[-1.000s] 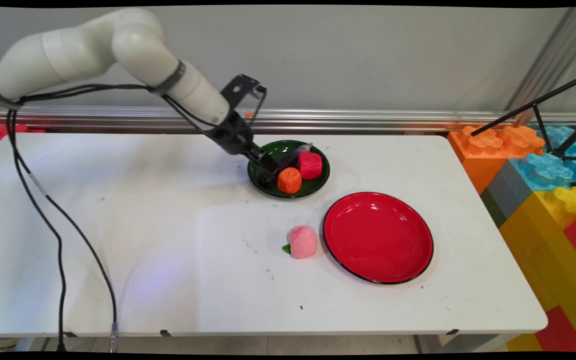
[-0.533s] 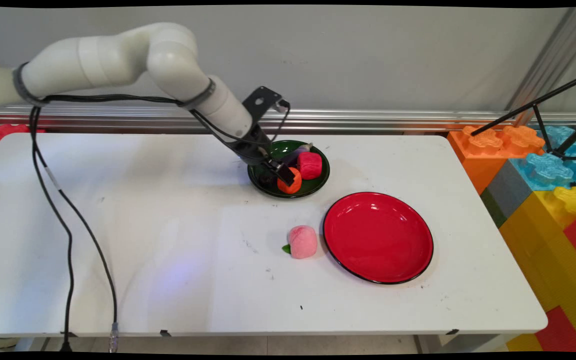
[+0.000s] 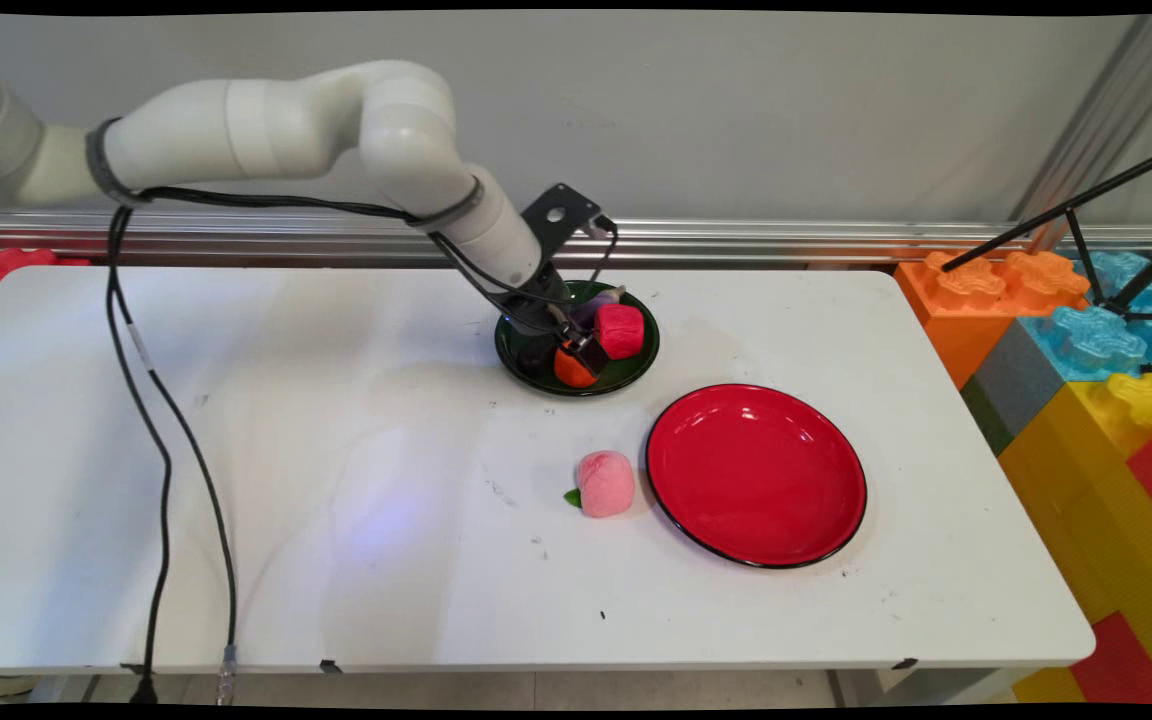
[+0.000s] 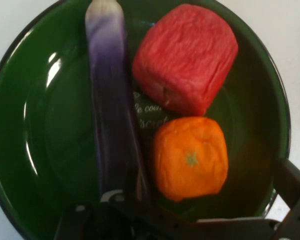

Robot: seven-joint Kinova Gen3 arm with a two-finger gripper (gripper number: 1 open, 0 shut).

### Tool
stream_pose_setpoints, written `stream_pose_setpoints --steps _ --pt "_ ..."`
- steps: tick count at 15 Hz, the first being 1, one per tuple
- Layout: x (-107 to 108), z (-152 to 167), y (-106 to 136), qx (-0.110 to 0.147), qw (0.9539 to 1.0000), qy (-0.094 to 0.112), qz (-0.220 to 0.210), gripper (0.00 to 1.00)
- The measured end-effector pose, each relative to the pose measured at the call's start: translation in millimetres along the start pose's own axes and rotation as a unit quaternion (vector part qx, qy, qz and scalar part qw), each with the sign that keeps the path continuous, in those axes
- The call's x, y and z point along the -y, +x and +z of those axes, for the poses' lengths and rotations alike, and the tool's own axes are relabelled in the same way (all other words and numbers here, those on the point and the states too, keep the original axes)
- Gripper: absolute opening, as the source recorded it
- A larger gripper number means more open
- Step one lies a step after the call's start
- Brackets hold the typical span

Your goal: Pick up the mandarin from the green plate

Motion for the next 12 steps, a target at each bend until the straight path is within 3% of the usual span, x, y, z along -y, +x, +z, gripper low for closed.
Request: stream_pose_setpoints --steps 12 --pt "-23 28 16 0.011 0.9987 0.018 0.047 1.0"
